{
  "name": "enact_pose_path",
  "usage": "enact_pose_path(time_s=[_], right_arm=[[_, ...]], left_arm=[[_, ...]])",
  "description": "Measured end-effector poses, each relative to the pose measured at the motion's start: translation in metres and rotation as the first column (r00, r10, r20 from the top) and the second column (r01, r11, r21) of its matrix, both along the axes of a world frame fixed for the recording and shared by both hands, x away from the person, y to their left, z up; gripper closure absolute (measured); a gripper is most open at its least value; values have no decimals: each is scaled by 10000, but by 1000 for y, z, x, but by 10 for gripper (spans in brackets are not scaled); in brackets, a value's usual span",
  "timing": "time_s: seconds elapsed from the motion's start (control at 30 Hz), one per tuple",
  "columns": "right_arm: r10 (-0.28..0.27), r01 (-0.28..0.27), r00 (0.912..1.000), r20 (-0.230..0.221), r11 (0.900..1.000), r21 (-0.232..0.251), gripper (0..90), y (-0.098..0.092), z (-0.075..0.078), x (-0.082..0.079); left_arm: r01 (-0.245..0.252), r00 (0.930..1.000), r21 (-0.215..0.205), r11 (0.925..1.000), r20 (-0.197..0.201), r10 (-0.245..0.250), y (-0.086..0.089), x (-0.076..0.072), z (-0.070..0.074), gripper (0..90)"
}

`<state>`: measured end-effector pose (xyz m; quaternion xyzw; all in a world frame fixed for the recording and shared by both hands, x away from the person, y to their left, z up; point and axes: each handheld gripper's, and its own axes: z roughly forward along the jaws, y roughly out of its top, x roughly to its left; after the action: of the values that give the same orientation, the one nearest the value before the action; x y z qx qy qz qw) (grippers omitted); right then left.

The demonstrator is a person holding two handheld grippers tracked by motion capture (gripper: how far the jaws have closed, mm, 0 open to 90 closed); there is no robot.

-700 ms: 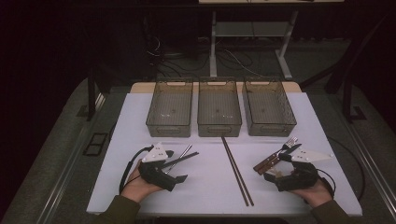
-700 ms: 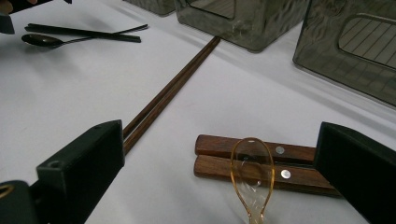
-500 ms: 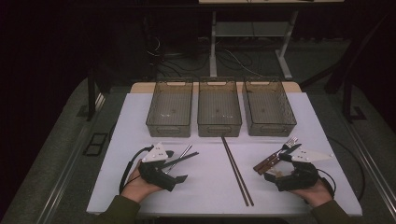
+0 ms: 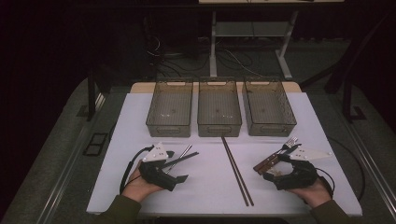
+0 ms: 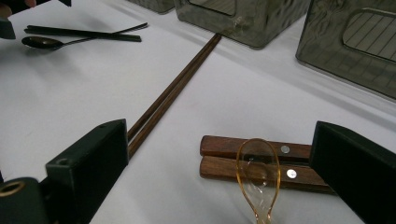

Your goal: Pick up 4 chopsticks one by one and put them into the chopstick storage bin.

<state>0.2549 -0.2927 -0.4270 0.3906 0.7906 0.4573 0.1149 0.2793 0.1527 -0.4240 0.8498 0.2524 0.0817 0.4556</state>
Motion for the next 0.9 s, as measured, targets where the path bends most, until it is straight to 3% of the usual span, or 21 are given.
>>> enact_pose_path(time_s=[0.67,0.73,0.9], right_arm=[[347,-344,9991,-259,9993,116,71,17,7,-1],[443,-442,9987,-263,9990,43,135,19,6,0],[449,-448,9984,-339,9990,33,147,26,8,0]], left_arm=[[171,9998,-157,9997,-126,-173,-4,-3,-1,0],[171,9998,-183,9997,-135,-173,-4,-3,-1,0],[154,9998,-188,9997,-146,-157,-5,-3,-1,0]])
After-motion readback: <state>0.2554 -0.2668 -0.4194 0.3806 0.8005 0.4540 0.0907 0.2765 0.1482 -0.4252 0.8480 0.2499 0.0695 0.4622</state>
